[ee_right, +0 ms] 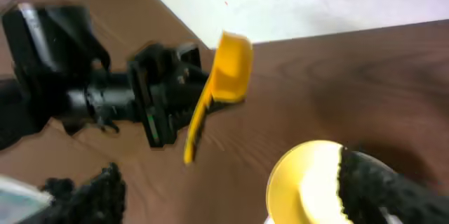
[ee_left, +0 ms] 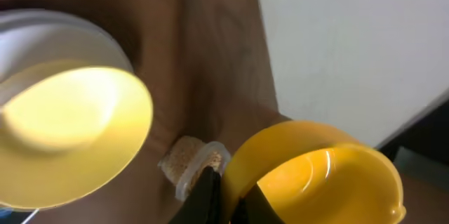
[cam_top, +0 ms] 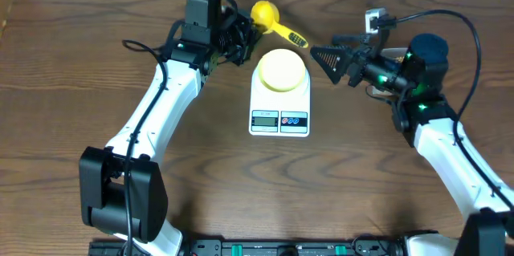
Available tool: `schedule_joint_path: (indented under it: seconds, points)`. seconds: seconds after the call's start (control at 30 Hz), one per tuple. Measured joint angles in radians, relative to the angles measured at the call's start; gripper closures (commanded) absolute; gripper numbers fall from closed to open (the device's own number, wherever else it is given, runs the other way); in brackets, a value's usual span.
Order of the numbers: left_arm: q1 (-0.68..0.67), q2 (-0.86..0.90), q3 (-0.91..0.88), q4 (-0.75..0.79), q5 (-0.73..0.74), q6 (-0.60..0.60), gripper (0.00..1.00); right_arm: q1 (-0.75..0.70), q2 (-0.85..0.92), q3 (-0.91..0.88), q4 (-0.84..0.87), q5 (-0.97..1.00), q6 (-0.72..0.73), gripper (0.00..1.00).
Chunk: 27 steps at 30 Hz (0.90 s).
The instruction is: Scoop item into bowl and weigh 50g on scale
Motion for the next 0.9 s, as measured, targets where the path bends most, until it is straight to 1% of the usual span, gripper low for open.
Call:
schedule_joint_path:
  seconds: [0.07,0.1,0.17,0.23,0.43,0.5,0.53,0.77,0.87,0.9]
  points:
    - [-0.007,0.000,0.000,-0.047,-0.035,-0.024,0.92,0.002,0.012,0.000,0.032,0.000,0.040,0.15]
    - [-0.013,0.000,0.000,-0.062,-0.050,-0.033,0.92,0.004,0.014,0.000,0.047,0.000,0.057,0.21]
    - [-0.039,0.000,0.000,-0.077,-0.095,-0.055,0.92,0.017,0.012,0.000,0.070,0.000,0.092,0.29]
    - [-0.072,0.000,0.000,-0.077,-0.114,-0.069,0.93,0.036,0.013,0.000,0.050,0.005,0.112,0.36]
    - [-0.147,0.000,0.000,-0.077,-0.147,-0.073,0.92,0.068,0.013,0.001,-0.020,0.045,0.136,0.44]
    - [-0.163,0.000,0.000,-0.077,-0.158,-0.072,0.92,0.068,0.013,0.001,-0.034,0.060,0.140,0.55]
    - [-0.169,0.000,0.000,-0.077,-0.162,-0.072,0.93,0.068,0.013,0.001,-0.048,0.074,0.140,0.62]
    - [-0.211,0.000,0.000,-0.077,-0.203,-0.072,0.92,0.068,0.013,0.001,-0.087,0.129,0.148,0.71]
    - [-0.228,0.000,0.000,-0.077,-0.224,-0.072,0.92,0.068,0.013,0.001,-0.088,0.139,0.149,0.78]
    - [-0.229,0.000,0.000,-0.078,-0.226,-0.073,0.93,0.068,0.013,0.001,-0.089,0.140,0.147,0.79]
